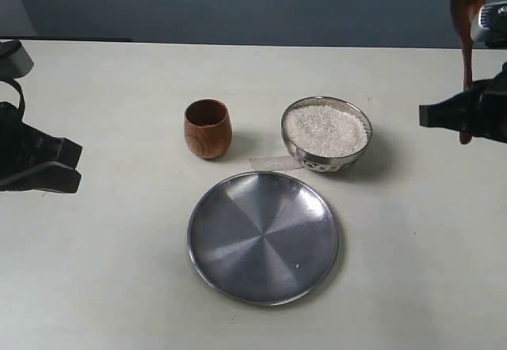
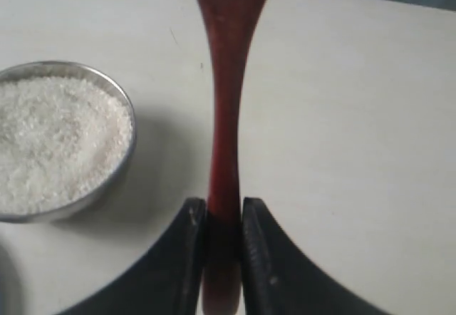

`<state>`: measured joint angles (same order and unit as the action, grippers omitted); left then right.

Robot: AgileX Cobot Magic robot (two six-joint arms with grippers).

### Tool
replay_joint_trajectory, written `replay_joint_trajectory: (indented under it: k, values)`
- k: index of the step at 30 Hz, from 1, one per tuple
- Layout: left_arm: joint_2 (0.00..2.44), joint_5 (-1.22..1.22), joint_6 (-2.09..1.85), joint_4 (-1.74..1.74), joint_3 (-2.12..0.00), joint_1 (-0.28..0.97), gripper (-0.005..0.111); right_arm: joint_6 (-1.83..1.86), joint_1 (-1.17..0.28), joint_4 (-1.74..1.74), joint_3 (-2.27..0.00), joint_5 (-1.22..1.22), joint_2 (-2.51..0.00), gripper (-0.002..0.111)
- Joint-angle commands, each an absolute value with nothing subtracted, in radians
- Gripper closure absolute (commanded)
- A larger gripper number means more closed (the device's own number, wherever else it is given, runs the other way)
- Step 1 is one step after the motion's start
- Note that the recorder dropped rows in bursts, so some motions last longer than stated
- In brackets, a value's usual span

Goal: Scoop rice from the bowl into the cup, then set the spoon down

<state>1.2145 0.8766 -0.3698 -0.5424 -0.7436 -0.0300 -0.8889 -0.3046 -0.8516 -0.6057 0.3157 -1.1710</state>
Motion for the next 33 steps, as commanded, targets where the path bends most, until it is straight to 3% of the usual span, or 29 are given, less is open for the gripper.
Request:
replay_joint_trajectory:
  k: [1, 9, 21, 33]
  values:
    - [1.214, 0.872, -0.375, -0.548, -0.737, -0.026, 0.106, -0.894, -0.299, -0.861, -0.548, 0.336, -1.155, 0.109]
    - [1.214, 0.877, -0.375, -0.551, -0.737, -0.026, 0.106, -0.887, -0.299, -0.695, -0.501, 0.421, -1.157, 0.109]
    - [1.214, 0.877, -0.376, -0.566, -0.737, -0.026, 0.106, -0.7, -0.299, -0.372, -0.465, 0.351, -1.333, 0.109]
    - [1.214, 0.881, -0.377, -0.567, -0.737, -0.026, 0.106, -0.591, -0.379, -0.262, -0.585, 0.361, -1.453, 0.109]
